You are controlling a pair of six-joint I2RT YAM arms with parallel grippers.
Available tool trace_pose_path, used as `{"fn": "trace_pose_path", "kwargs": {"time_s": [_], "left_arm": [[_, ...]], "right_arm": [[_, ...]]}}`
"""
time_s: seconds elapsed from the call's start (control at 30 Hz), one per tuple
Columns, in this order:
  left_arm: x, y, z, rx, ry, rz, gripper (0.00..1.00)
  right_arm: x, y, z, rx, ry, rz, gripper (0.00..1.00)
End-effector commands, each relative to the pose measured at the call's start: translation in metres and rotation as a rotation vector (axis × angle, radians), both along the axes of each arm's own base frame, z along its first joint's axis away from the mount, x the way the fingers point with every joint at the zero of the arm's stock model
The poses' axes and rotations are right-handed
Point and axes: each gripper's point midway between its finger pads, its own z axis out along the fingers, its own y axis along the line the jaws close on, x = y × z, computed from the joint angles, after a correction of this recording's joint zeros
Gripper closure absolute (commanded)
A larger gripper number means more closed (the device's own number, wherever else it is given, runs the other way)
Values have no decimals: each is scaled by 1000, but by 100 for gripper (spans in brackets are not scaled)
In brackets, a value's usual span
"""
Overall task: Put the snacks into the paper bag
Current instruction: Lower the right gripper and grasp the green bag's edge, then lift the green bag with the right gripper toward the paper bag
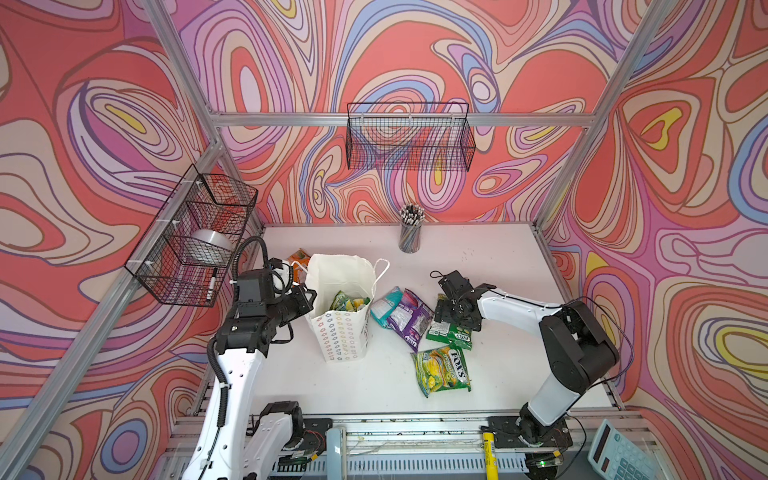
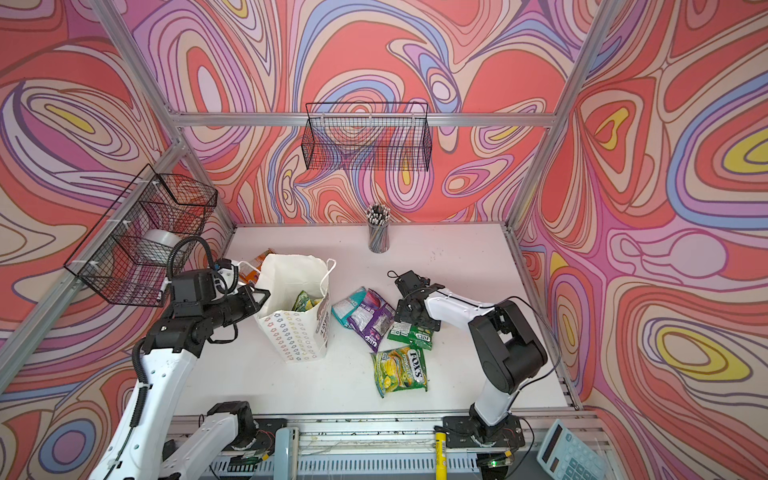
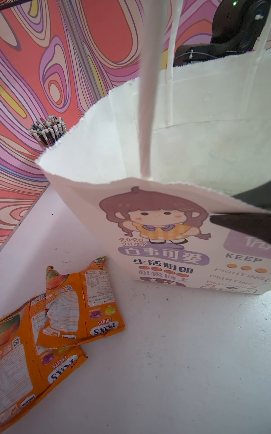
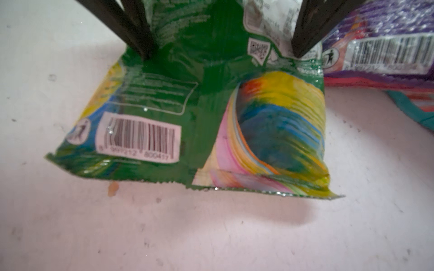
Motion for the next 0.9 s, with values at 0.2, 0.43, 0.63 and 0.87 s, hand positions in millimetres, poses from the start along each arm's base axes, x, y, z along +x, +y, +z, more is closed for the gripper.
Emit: {"fn": "trace_pose_path", "kwargs": {"time_s": [0.2, 0.43, 0.63, 0.87], "left_arm": [[-1, 0, 4, 1, -16, -4, 100], [-2, 0, 5, 1, -21, -5, 100], [-1, -1, 4, -4, -18, -13, 100], [-1, -2, 4, -10, -19, -18, 100]], "right_arm": [[-21, -16, -22, -29, 72, -25, 34], [-15, -9, -13, 15, 37, -18, 73], [-10, -8, 6, 31, 0, -17, 92], [1, -12, 63, 38, -129, -19, 96]]}}
